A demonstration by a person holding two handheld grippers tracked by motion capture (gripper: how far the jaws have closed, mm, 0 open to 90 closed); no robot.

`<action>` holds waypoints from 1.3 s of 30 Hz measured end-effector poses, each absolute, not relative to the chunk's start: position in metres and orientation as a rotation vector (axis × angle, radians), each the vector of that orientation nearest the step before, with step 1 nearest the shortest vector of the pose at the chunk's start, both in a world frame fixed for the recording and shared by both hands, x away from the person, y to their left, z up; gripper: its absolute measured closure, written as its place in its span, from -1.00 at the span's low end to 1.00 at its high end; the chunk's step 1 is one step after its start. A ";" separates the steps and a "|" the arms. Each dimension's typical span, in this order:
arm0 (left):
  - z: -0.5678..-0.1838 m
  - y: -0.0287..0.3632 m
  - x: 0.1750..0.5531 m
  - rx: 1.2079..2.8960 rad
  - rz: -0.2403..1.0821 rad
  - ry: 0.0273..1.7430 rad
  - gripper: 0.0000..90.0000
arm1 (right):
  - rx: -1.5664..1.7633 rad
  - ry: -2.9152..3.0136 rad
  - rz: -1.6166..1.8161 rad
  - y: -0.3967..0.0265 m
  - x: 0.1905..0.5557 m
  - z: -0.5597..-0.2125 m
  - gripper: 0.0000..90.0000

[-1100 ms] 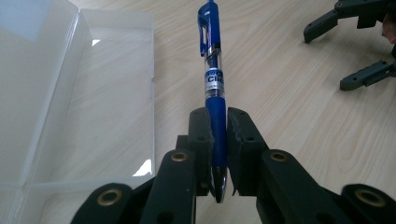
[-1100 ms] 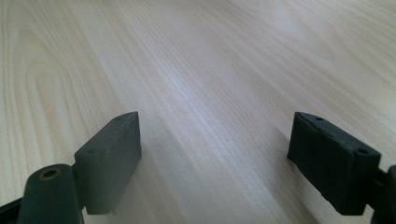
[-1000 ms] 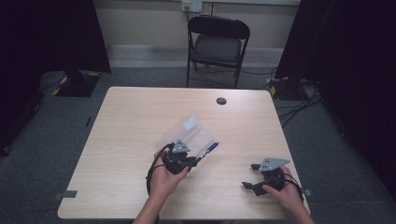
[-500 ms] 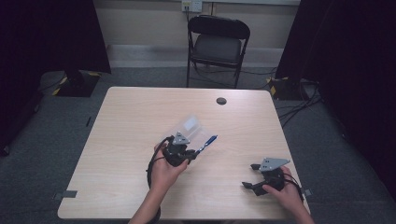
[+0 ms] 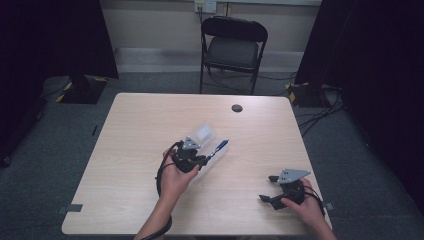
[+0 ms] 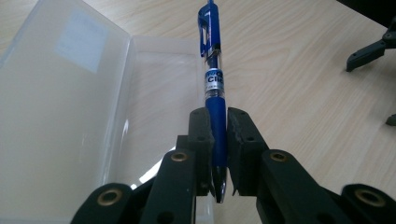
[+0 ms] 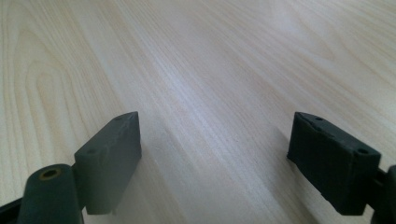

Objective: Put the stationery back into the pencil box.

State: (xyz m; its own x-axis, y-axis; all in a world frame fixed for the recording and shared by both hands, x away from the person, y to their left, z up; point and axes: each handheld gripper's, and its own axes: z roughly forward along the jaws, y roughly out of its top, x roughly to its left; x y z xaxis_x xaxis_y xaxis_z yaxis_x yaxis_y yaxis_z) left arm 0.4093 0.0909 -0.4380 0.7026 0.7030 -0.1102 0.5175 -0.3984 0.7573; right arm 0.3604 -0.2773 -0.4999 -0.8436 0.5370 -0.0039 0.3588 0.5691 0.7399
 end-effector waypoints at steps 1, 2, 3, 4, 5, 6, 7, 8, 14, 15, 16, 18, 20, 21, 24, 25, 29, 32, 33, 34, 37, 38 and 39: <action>-0.438 0.091 0.410 2.079 0.293 0.944 0.80 | 0.748 2.574 1.134 -0.277 0.360 -0.500 -0.64; -0.438 0.091 0.411 2.073 0.291 0.949 0.80 | 0.749 2.572 1.132 -0.277 0.360 -0.500 -0.64; -0.438 0.091 0.411 2.069 0.289 0.953 0.80 | 0.748 2.573 1.134 -0.277 0.360 -0.500 -0.64; -0.438 0.090 0.412 2.068 0.296 0.957 0.80 | 0.748 2.573 1.134 -0.277 0.360 -0.500 -0.64; -0.438 0.091 0.413 2.078 0.301 0.946 0.80 | 0.749 2.572 1.132 -0.277 0.360 -0.500 -0.64; -0.438 0.090 0.414 2.077 0.303 0.947 0.80 | 0.749 2.572 1.132 -0.277 0.360 -0.500 -0.64; -0.438 0.090 0.415 2.077 0.312 0.952 0.80 | 0.749 2.571 1.131 -0.277 0.360 -0.500 -0.64; -0.438 0.090 0.416 2.074 0.310 0.954 0.80 | 0.749 2.572 1.132 -0.277 0.360 -0.500 -0.64; -0.440 0.091 0.422 2.066 0.324 0.987 0.80 | 0.749 2.572 1.133 -0.277 0.360 -0.500 -0.64; -0.441 0.090 0.425 2.066 0.337 0.982 0.80 | 0.748 2.573 1.134 -0.277 0.360 -0.500 -0.64; -0.441 0.089 0.426 2.068 0.331 0.991 0.80 | 0.749 2.572 1.133 -0.277 0.360 -0.500 -0.64; -0.441 0.088 0.429 2.056 0.329 1.006 0.79 | 0.749 2.571 1.131 -0.277 0.360 -0.500 -0.64; -0.441 0.087 0.431 2.058 0.331 1.003 0.80 | 0.749 2.571 1.131 -0.277 0.360 -0.500 -0.64; -0.441 0.087 0.433 2.073 0.342 0.995 0.80 | 0.748 2.572 1.133 -0.277 0.360 -0.500 -0.64; -0.441 0.086 0.435 2.059 0.340 1.005 0.79 | 0.748 2.573 1.134 -0.277 0.360 -0.500 -0.64; -0.441 0.086 0.437 2.075 0.348 0.994 0.79 | 0.748 2.573 1.134 -0.277 0.360 -0.500 -0.64; -0.445 0.084 0.441 2.064 0.350 1.021 0.79 | 0.749 2.572 1.133 -0.277 0.360 -0.500 -0.64; -0.448 0.084 0.442 2.046 0.340 1.034 0.79 | 0.752 2.570 1.131 -0.277 0.360 -0.500 -0.64; -0.449 0.084 0.441 2.064 0.349 1.031 0.79 | 0.753 2.571 1.133 -0.277 0.360 -0.500 -0.64; -0.450 0.085 0.440 2.053 0.343 1.034 0.79 | 0.754 2.570 1.133 -0.277 0.360 -0.500 -0.64; -0.454 0.088 0.438 2.062 0.350 1.035 0.79 | 0.755 2.570 1.133 -0.277 0.360 -0.500 -0.64; -0.454 0.088 0.438 2.062 0.350 1.035 0.79 | 0.754 2.570 1.133 -0.277 0.360 -0.500 -0.64; -0.457 0.090 0.435 2.054 0.342 1.046 0.79 | 0.754 2.570 1.133 -0.277 0.360 -0.500 -0.64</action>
